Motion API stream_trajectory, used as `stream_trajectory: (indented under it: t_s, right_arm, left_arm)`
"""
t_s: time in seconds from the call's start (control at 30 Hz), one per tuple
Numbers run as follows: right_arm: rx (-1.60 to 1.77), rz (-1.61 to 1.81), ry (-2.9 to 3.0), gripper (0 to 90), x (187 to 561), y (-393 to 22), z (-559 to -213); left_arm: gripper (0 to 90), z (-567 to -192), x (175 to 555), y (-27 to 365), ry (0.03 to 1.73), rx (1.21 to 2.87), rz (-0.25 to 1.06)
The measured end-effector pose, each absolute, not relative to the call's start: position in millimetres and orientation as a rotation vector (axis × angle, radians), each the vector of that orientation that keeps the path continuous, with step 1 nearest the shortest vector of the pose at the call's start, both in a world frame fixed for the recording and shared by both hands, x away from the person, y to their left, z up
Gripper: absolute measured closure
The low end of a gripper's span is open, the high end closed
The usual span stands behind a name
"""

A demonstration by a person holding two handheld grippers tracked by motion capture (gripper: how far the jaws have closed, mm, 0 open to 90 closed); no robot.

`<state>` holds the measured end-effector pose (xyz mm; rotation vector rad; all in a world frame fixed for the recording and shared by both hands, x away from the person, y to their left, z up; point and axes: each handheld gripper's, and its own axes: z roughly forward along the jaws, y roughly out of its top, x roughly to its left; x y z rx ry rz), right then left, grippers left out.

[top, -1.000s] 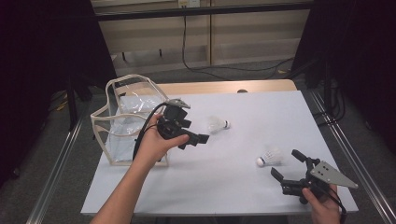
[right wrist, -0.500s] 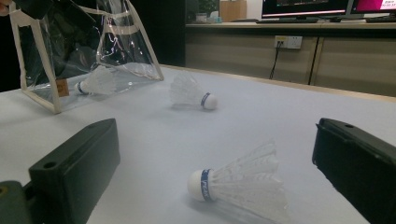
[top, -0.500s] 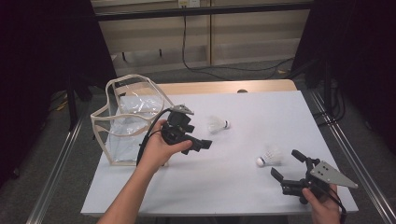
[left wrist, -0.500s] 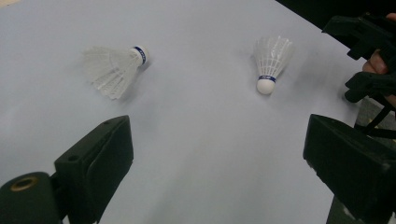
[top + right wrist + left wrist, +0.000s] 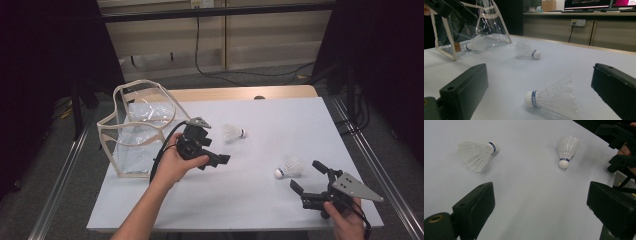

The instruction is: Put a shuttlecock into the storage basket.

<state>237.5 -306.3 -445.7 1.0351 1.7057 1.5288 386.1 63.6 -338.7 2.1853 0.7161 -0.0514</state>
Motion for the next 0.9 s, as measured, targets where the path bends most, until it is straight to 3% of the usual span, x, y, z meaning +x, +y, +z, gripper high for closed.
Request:
stream_trajectory:
  t_s: [0.9]
  right_arm:
    - [1.033, 1.533, 1.706, 0.6, 239.9, -304.9, -445.1]
  left_arm:
    - [7.0, -356.7, 379.8, 43.2, 0.657, 2.186, -0.055]
